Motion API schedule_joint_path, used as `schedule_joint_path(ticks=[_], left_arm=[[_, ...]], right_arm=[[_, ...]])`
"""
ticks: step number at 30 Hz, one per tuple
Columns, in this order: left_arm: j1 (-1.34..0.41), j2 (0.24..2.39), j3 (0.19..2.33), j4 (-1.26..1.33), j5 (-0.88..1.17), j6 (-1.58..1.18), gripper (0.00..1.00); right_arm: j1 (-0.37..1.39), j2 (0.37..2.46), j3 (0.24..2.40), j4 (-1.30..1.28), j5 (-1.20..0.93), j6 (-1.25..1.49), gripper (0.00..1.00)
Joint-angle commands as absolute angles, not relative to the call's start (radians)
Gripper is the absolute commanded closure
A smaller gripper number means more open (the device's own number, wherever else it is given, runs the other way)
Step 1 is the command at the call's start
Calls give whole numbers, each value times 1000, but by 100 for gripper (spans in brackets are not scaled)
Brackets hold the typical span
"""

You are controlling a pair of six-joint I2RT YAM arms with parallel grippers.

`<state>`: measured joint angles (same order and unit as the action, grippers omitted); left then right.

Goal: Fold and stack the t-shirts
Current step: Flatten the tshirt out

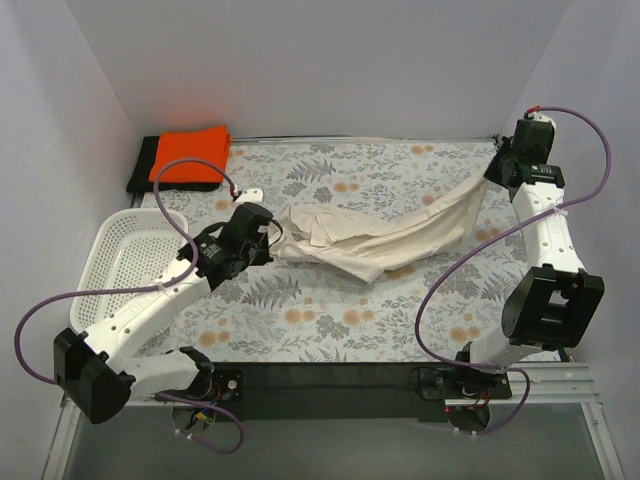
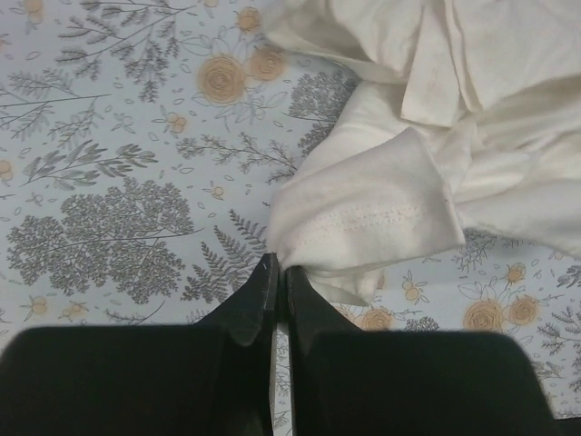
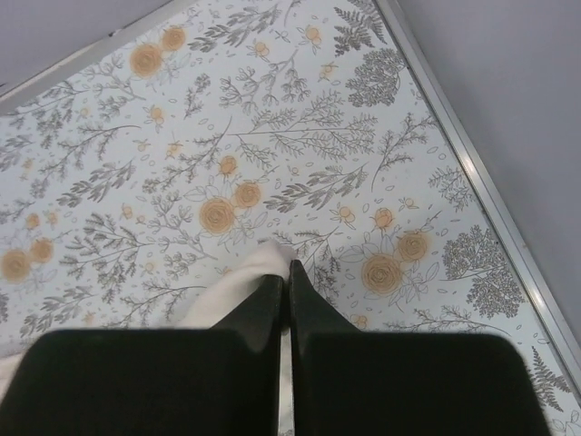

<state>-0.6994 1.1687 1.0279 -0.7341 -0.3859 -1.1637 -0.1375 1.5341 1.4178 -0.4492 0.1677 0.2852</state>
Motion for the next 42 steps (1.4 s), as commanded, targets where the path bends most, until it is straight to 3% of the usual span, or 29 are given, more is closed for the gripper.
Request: schedule_joint_path(ticks=[1,5,10,11,15,17,18,21,25,31,36,42], left_arm=[[-631,1097,1074,-842,-416,-1203,100],[-617,1062,1036,-864,-396,-1287,100],[-614,1045,930,-903,-227,-1406,100],[-615,1031,916,-908,-206,-1443,100],[-614,982,870,-902,-120,-1453,98],[-614,971,877,-890,-115,-1430,85],[-615,968,885,-873,-129,-1413,65],[-615,954,920,-827,-161,-1407,33],[-614,968,959,-740,-257,-1353,21],[-589,1158,970,-550,-293,-1234,20],[-581,1330,971,-352,-201,-1198,26],[-581,1525,1005,-235,-164,-1160,26]], right_arm=[[-137,1552,1558,-466,150,272,99],[-137,1655,1713,-465,146,255,99],[-164,1762,1755,-504,224,296,98],[-170,1793,1756,-520,227,314,94],[-157,1816,1728,-566,111,304,54],[-129,1796,1689,-568,94,282,46],[-95,1784,1640,-568,94,269,41],[-40,1727,1544,-565,77,271,39],[-8,1637,1340,-529,14,296,39],[83,1510,1132,-500,-86,328,41],[133,1467,947,-462,-130,371,44],[178,1477,862,-402,-144,422,45]])
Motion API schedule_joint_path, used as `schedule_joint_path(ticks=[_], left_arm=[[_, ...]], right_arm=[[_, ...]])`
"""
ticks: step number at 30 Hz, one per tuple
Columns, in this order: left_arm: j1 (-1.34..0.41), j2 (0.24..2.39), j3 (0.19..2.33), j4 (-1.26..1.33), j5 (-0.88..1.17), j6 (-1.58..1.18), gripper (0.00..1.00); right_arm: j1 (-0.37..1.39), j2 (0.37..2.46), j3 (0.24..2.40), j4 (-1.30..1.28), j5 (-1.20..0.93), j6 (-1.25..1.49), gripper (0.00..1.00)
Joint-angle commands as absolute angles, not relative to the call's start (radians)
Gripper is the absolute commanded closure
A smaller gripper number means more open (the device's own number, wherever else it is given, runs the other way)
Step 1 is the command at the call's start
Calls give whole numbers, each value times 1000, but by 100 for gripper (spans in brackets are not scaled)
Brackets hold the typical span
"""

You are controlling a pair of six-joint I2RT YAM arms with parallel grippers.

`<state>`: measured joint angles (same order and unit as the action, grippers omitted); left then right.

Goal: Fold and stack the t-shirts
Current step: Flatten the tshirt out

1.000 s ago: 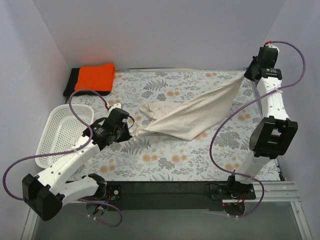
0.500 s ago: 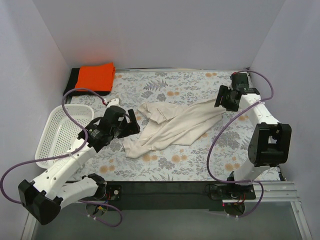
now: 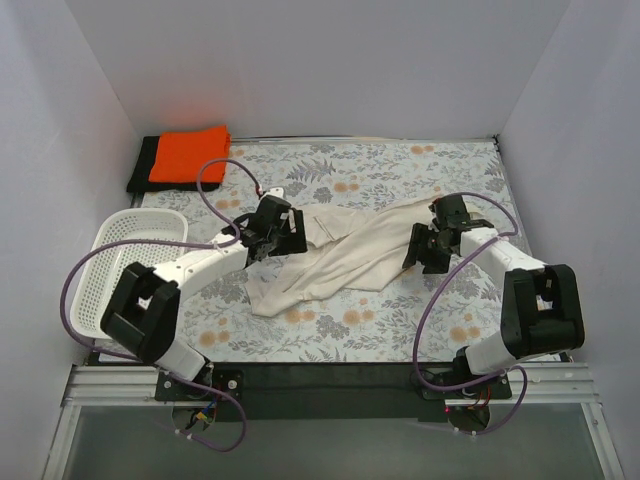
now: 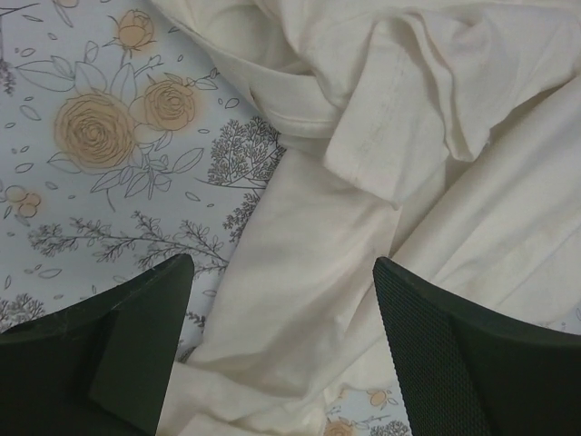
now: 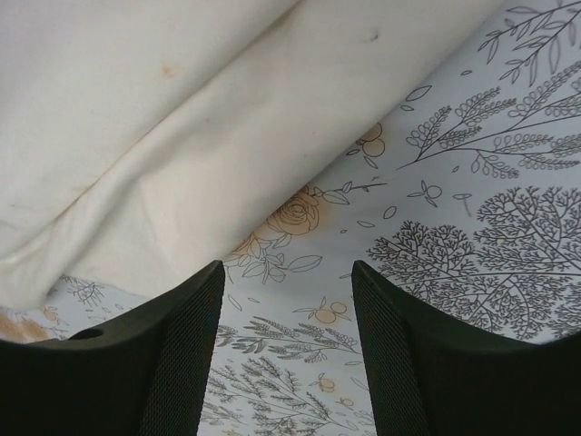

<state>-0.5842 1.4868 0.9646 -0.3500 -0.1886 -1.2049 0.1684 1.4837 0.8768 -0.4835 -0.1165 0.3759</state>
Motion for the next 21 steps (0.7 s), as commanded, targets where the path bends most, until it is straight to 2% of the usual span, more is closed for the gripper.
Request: schedule_joint_path(ticks=[1,10,15,19,20,21], left_arm=[[-580,1548,1014,-230,-158,-1154,26],[-580,1752,1104,-218,-144,-1123,31],[-583,1827,1121,-207,-140,-1127,41],[-583,1871,1143,-195,-175,-1144,60],[-581,1882,1147,-193,-186,-1143,66],[-580,1885,1152,-196,-201,-1146,79]], right_arm=[[178,1486,855,-390,-149,429,45],[178,1554,841,-311,-179,480,45],[179,1583,841,-293,-170,488,48],[178,1603,842,-288,-153,477,57],[176,1605,845,-290,-149,474,65],[176,1608,848,-290,-138,463,71]])
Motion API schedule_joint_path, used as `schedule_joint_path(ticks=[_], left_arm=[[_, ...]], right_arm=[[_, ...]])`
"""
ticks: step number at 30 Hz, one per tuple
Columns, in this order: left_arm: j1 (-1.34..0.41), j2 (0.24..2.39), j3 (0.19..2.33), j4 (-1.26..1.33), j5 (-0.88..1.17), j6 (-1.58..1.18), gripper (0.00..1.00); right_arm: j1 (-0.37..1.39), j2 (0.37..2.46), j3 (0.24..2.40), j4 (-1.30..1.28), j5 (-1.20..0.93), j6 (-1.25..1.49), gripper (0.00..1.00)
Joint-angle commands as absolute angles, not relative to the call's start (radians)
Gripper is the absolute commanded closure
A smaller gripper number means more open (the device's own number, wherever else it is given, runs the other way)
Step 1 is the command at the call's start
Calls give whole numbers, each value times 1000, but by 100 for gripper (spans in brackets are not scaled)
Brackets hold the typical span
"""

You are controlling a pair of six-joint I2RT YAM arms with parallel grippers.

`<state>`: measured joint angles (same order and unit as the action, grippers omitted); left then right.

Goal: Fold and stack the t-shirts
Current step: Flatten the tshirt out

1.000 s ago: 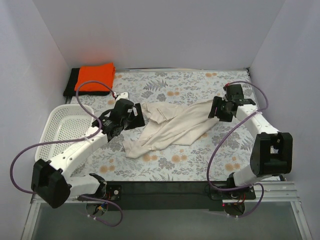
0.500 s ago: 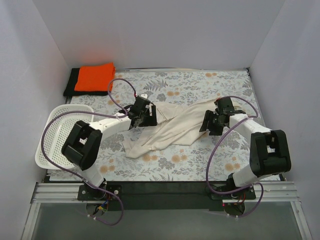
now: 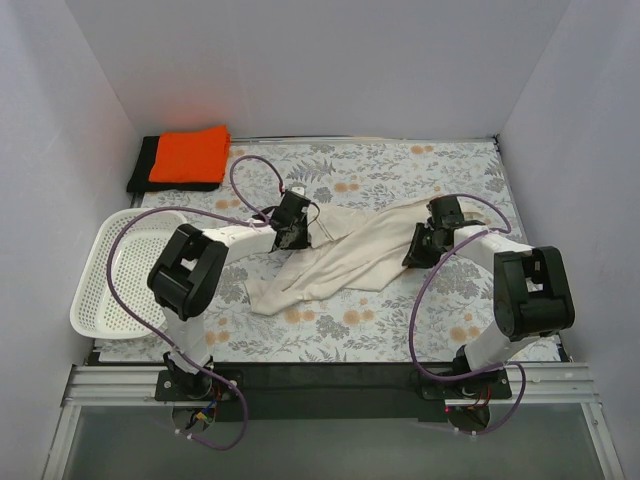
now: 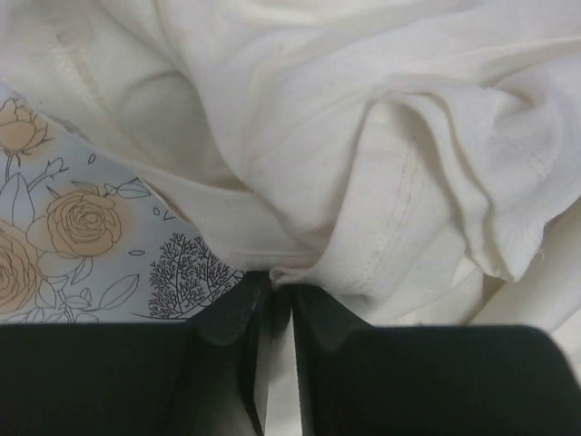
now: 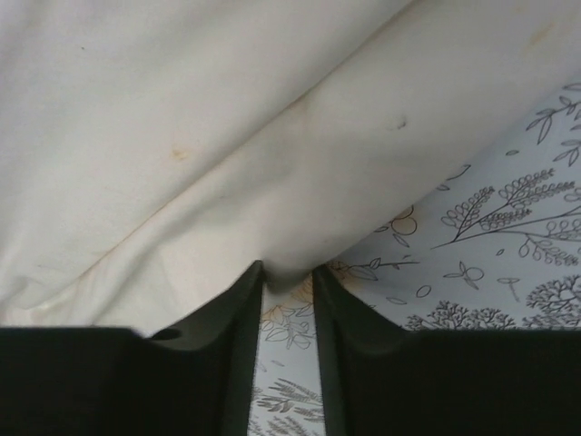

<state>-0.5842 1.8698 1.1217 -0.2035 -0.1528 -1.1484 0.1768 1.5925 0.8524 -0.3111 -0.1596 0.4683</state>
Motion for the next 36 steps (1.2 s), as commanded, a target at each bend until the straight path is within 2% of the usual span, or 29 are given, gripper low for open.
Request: schedule_joint_path(ticks=[1,2,3,8,12,13,14,15,16,18,20,25,29,36], left_arm=[[-577,1888,1155,-196,-231,-1149,89],[-557,1882,1164,-204,-241,-1154,96],[-542,1878,1170,-219,-247,-1172,100],[-358,1777,1183,-296,-196,-1223,100],[-318,1779,1180,-316,-164,-1236,100],[-310,1814,1196,-319,-147,-1239,91],[-299,1841,1230,-331,-118,-1241,83],[-296,1842,1259,-342,-95,-1229,56],[-298,1816,1276,-351,-72,-1227,42],[-298,1772,1263,-360,-48,-1229,32],[-305,1688,1232,-382,-29,-1235,26],[-362,1494,1036,-410,58,-1236,26],[-429,1341,898,-416,75,-1265,26],[-468,1267,792,-426,66,-1319,27]], right_arm=[[173,1609,853,-291,-134,456,77],[163,1609,857,-307,-127,450,91],[141,1605,879,-345,-103,431,99],[11,1537,1052,-570,99,318,99],[-63,1534,1216,-690,187,264,97],[-63,1557,1242,-696,183,265,83],[-63,1578,1252,-696,163,268,74],[-60,1591,1273,-699,131,273,58],[-49,1588,1288,-696,85,268,53],[-8,1578,1302,-696,72,255,49],[47,1571,1302,-695,48,221,48],[260,1545,1273,-669,28,213,49],[431,1554,1249,-548,-29,259,51],[684,1721,1351,-442,-5,256,51]])
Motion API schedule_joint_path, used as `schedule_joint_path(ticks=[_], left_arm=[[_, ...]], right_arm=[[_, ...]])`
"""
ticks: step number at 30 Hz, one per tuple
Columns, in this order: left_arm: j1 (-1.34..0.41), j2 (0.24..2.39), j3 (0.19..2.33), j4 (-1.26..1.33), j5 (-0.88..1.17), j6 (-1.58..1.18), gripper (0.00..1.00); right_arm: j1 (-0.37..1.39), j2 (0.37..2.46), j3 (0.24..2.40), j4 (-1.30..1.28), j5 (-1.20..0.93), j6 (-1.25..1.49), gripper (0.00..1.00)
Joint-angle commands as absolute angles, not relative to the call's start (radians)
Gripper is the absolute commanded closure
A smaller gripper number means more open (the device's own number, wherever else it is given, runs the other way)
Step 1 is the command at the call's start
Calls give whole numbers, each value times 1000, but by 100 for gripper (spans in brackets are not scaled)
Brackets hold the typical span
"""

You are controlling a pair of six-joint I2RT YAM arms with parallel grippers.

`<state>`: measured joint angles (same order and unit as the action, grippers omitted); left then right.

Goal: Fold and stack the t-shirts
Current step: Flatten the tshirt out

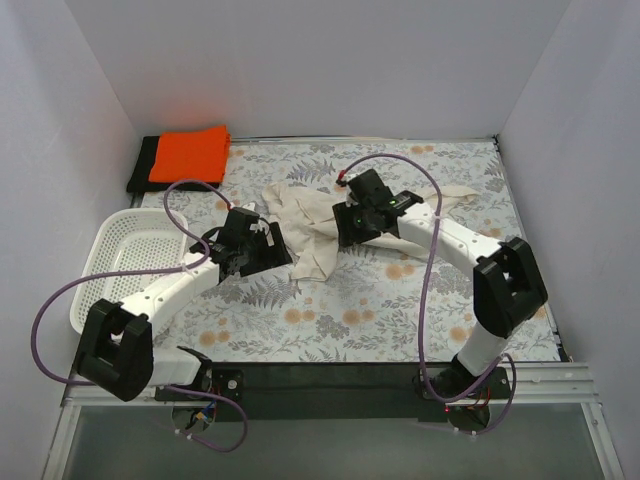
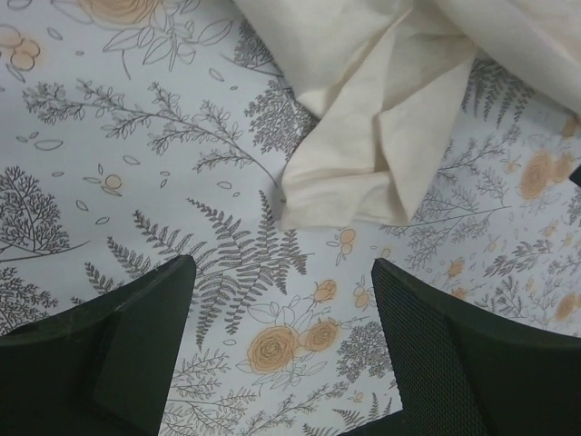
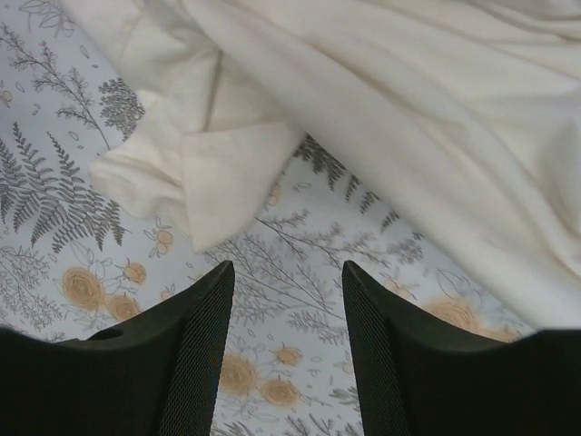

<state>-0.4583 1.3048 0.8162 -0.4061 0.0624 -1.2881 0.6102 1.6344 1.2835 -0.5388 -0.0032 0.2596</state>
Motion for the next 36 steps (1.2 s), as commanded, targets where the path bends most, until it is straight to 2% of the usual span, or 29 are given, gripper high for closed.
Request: schedule_joint_path(ticks=[1,6,16,22,24,30,36], left_arm=[[-469,1243,784,-436,57,-1334,28],[-468,1183,752,-511,-55,-1361,35],[-469,1080,681,-543,-72,-1388,36],[-469,1086,683,-549,-61,-1368,36],[-469,1089,681,-546,-57,-1367,36],[-469,1103,693,-545,-38,-1367,36],[-469,1120,709,-543,-20,-1365,36]], right_arm=[[704,1742,1368,-437,23,243,52],[819,1883,1486,-425,101,201,55],[885,2039,1589,-471,256,210,60],[888,2051,1577,-492,285,222,73],[888,2043,1572,-495,294,225,82],[888,2007,1545,-523,342,244,99],[884,1907,1450,-538,367,303,99]])
